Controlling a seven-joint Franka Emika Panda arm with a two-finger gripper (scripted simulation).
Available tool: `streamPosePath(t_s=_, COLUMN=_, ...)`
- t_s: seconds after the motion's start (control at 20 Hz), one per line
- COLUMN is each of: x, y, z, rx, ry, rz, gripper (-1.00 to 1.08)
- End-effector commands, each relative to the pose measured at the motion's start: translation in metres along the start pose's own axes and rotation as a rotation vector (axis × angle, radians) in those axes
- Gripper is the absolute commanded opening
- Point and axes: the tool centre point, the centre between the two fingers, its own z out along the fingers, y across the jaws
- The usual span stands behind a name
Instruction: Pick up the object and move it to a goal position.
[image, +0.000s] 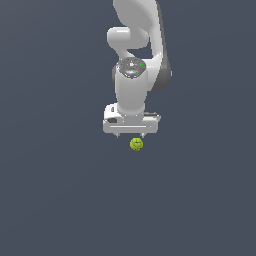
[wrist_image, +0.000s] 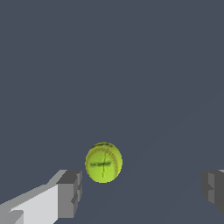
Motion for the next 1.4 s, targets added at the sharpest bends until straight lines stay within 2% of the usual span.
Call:
streamPosePath(t_s=0.0, x=0.0, y=0.0, z=0.0, rx=0.0, ry=0.0, rz=0.0, gripper=1.0)
streamPosePath(t_s=0.35, x=-0.009, y=0.02, z=0.008, rx=0.01, ry=-0.038, rz=0.037, gripper=1.0)
streamPosePath(t_s=0.55, x=-0.009, y=0.023, z=0.008, rx=0.011, ry=-0.042, rz=0.045, gripper=1.0)
streamPosePath(t_s=0.95, x=-0.014, y=0.012, z=0.022, rx=0.007, ry=-0.033, rz=-0.026, gripper=1.0)
streamPosePath(t_s=1.35, x=-0.031, y=-0.016, z=0.058, rx=0.0, ry=-0.014, rz=-0.205, gripper=1.0)
